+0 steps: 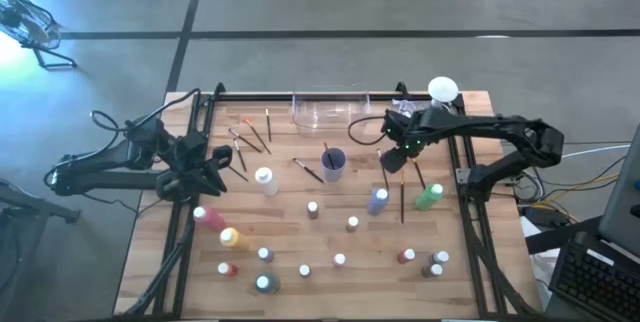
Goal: Pick & Place Paint Supplies
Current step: Put the gold paint brush into the purple cup
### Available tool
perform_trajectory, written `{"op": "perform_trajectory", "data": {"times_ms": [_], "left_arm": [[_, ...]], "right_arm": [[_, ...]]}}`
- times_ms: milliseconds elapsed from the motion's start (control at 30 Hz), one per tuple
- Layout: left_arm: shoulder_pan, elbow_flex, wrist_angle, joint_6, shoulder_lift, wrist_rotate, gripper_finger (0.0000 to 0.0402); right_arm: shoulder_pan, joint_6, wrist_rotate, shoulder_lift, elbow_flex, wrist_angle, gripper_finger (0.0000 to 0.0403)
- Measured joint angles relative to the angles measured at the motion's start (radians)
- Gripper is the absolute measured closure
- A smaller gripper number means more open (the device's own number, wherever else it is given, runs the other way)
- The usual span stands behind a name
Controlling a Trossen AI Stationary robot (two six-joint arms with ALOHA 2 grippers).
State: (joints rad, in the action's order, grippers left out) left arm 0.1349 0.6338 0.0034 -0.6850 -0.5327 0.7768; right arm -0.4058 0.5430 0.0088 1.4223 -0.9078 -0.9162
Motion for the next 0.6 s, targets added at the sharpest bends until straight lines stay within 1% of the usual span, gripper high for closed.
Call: {"op": "perform_trajectory", "data": {"times_ms": [200,433,600], "left_arm": [[0.0,0.0,0.0,0.0,0.0,0.0,0.0321],[0.0,0.0,0.0,0.0,0.0,0.0,0.0321],[0.0,0.0,0.0,0.0,0.0,0.0,0.0321]], "right_arm": [[0.011,0.053,0.001,0.0,0.064,0.046,0.0262],[0.011,0.084,-0.006,0.0,0.136,0.087,0.0238],[0.011,0.097,-0.007,0.0,0.177,0.123,0.0228]]}}
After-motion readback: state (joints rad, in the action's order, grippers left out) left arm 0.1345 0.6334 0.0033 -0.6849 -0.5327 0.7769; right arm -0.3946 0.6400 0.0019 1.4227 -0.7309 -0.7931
